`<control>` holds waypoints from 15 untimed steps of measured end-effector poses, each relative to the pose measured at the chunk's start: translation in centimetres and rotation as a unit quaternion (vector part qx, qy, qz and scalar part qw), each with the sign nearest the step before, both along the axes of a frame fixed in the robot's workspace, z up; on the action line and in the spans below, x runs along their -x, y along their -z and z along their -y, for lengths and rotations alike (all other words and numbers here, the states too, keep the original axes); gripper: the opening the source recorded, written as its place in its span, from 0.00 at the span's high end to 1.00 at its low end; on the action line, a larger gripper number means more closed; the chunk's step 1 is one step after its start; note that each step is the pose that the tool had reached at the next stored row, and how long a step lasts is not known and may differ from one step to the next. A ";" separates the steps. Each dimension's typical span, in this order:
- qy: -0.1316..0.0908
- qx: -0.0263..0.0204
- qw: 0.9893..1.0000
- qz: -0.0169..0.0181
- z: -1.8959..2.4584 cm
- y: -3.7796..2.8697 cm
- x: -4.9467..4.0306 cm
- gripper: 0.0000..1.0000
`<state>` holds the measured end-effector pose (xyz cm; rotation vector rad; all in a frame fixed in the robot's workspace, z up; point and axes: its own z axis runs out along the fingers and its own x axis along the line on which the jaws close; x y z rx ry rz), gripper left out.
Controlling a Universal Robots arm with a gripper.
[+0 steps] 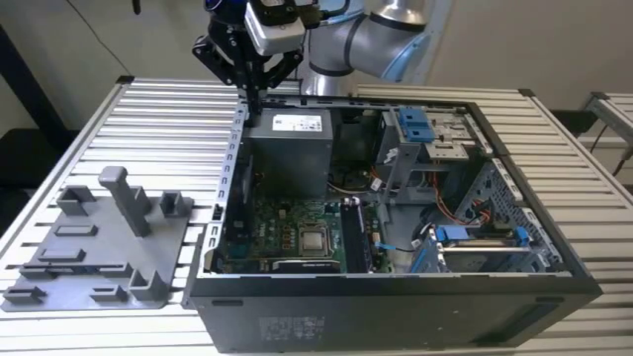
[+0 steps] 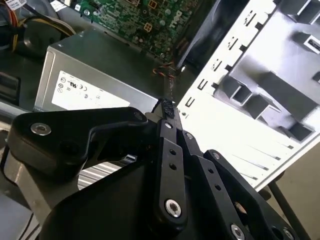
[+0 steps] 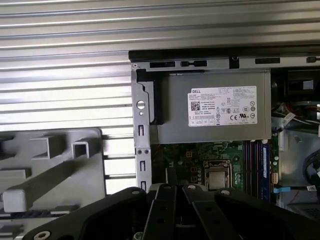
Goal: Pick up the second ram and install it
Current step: 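Reach for the second ram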
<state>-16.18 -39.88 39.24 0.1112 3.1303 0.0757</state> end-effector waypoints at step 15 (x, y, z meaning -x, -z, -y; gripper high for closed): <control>0.000 0.000 1.000 -0.011 0.00 0.16 2.62 0.89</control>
